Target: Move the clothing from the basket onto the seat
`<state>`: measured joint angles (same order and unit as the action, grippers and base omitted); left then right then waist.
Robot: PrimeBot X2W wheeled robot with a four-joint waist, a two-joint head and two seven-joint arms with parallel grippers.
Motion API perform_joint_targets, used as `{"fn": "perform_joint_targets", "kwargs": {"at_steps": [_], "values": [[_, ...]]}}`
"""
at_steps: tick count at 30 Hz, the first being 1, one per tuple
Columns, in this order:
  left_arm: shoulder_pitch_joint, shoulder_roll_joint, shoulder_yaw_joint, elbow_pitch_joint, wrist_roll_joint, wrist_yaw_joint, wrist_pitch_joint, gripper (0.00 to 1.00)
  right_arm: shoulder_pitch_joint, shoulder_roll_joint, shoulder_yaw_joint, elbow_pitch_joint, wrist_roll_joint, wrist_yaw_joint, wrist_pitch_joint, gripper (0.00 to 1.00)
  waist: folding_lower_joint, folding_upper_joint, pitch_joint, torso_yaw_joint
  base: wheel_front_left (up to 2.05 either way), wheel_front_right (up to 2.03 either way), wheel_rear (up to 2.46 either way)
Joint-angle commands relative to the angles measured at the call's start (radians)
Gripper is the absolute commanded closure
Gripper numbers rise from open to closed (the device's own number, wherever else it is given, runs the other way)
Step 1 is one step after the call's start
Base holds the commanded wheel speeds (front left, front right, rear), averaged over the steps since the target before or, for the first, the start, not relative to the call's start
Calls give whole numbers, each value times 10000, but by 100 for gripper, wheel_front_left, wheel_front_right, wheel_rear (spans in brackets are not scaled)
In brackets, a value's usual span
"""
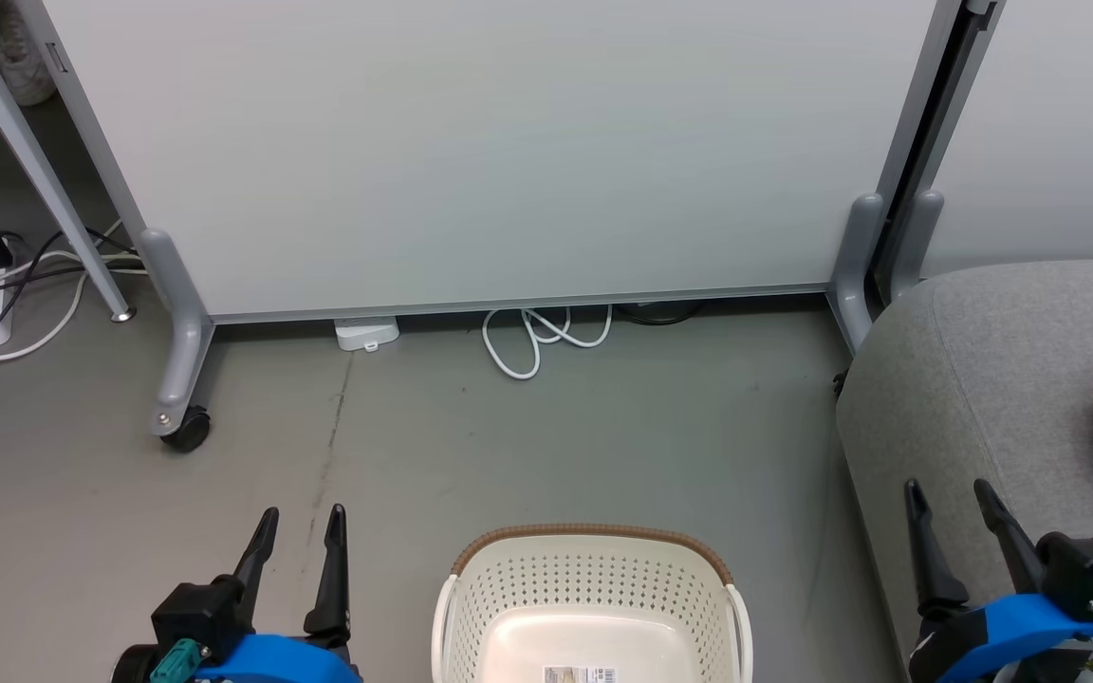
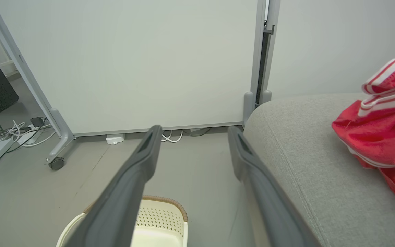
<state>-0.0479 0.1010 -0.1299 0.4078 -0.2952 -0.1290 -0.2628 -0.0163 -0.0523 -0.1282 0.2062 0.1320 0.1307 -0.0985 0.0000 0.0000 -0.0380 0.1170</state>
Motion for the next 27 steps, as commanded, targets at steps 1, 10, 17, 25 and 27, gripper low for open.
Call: {"fn": "perform_joint_targets", "kwargs": {"at_steps": [1, 10, 17, 25, 27], "values": [[-3, 52, 59, 26, -32, -15, -30, 0, 117, 23, 36, 34, 59, 1, -51, 0, 0, 0, -5, -2, 0, 0, 0], [37, 68, 65, -39, 61, -15, -30, 0, 115, 26, 125, 146, 203, 1, -112, 0, 0, 0, 36, -35, 0, 0, 0], [104, 71, -3, -77, 64, -15, -30, 0, 129, 26, 163, 210, 278, 1, -184, 0, 0, 0, 80, -79, 0, 0, 0], [201, -4, -78, 180, 28, 0, 34, 100, 39, 33, 211, 485, 286, 0, -159, 100, 0, 0, 108, -115, 0, 0, 0], [368, -53, -91, 339, 8, 0, 59, 100, 82, 54, 208, 679, 308, 0, -151, 100, 1, 0, 109, -118, 0, 0, 0]]}}
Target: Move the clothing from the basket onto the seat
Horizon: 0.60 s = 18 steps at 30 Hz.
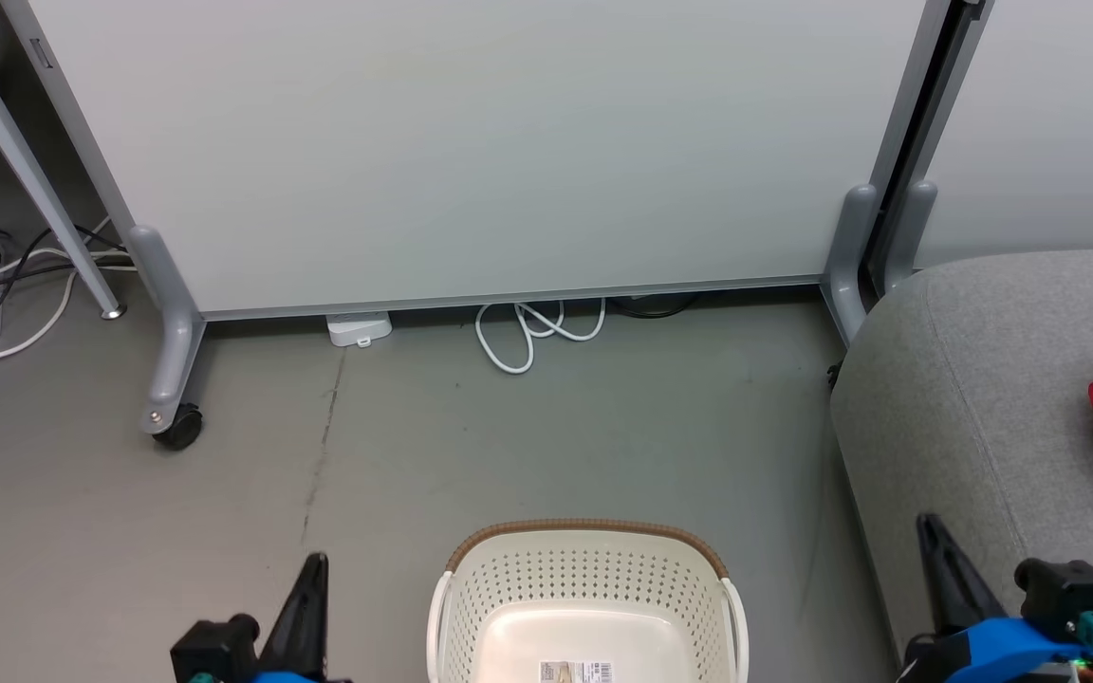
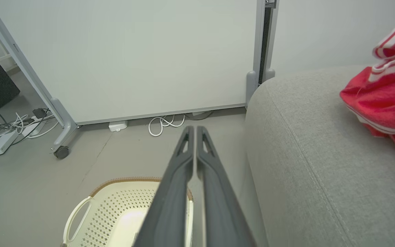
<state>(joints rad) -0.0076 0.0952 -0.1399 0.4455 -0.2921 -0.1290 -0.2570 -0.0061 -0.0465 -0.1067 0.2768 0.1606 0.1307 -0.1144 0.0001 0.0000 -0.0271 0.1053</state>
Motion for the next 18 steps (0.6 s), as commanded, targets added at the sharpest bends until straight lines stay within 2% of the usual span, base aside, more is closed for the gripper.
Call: {"fn": "perform_joint_targets", "kwargs": {"at_steps": [1, 5, 18], "values": [[46, -14, 2, 43, -29, 0, 10, 100, 9, 8, -7, 67, 31, 0, 10, 100, 0, 0, 1, -2, 0, 0, 0], [269, -80, 19, 292, -173, 0, 59, 100, 106, 45, -12, 375, 193, 0, 45, 100, 0, 0, 5, -14, 0, 0, 0], [21, -143, 468, -123, -2439, -3, 698, 100, -106, 27, -22, 235, 2689, 0, 432, 100, 0, 0, 36, -123, 0, 0, 0]]}}
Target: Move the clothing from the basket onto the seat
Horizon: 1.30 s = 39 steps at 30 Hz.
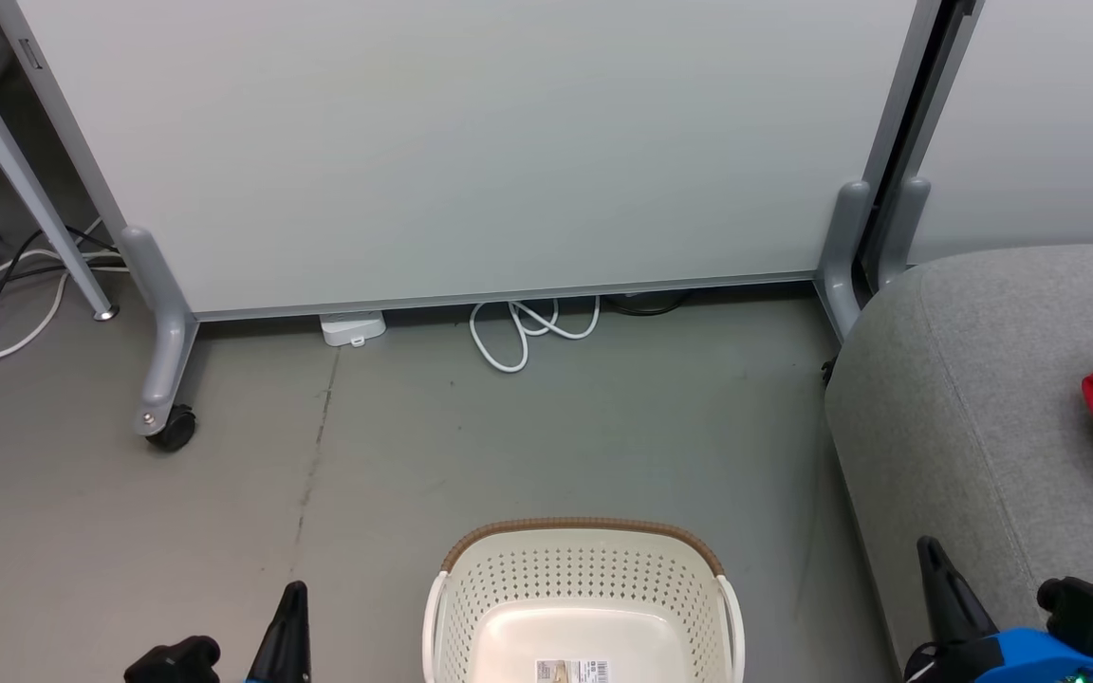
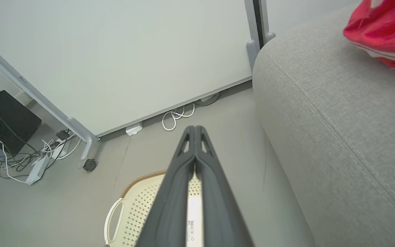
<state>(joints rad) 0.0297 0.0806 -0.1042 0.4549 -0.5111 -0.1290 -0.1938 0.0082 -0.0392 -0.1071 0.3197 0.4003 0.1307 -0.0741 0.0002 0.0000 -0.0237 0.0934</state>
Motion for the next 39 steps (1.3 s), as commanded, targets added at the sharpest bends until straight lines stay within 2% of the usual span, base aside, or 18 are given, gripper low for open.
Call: {"fn": "perform_joint_targets", "kwargs": {"at_steps": [1, 19, 39], "values": [[-352, 3, 111, -217, -249, -3, 65, 100, -249, -46, -18, -194, 292, 0, 29, 100, 0, 0, 1, -4, 0, 0, 0], [-631, -71, 620, -694, -2873, -8, 799, 100, -499, -70, -28, -354, 3183, 0, 473, 100, -1, 0, 44, -155, 0, 0, 0], [-886, -136, 1096, -1121, -5249, -13, 1477, 100, -723, -94, -44, -487, 5794, 1, 899, 100, -1, 0, 92, -322, 0, 0, 0]]}}
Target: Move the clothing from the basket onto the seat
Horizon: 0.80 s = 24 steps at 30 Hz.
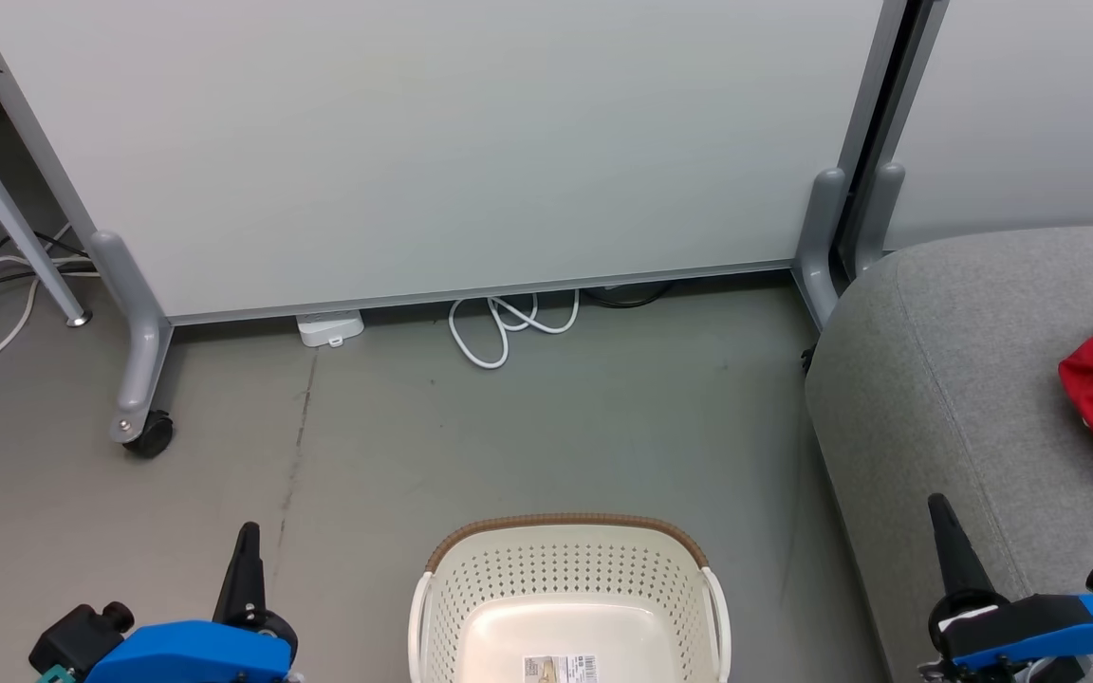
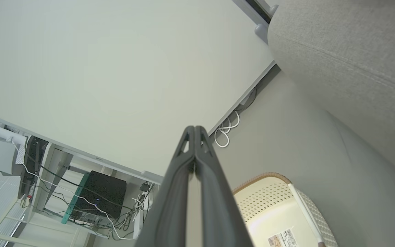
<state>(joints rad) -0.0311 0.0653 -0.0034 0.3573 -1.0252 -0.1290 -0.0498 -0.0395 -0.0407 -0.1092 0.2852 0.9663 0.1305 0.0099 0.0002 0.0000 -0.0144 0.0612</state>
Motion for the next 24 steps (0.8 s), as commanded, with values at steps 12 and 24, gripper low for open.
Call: {"fn": "perform_joint_targets", "kwargs": {"at_steps": [12, 24], "values": [[-401, -14, 325, -364, -1323, -16, 381, 100, -351, -90, -29, -204, 1468, 3, 260, 100, -1, 0, 28, -100, 0, 0, 0], [-502, -46, 533, -554, -2411, -19, 684, 100, -456, -100, -37, -260, 2667, 3, 455, 100, -1, 0, 57, -200, 0, 0, 0]]}}
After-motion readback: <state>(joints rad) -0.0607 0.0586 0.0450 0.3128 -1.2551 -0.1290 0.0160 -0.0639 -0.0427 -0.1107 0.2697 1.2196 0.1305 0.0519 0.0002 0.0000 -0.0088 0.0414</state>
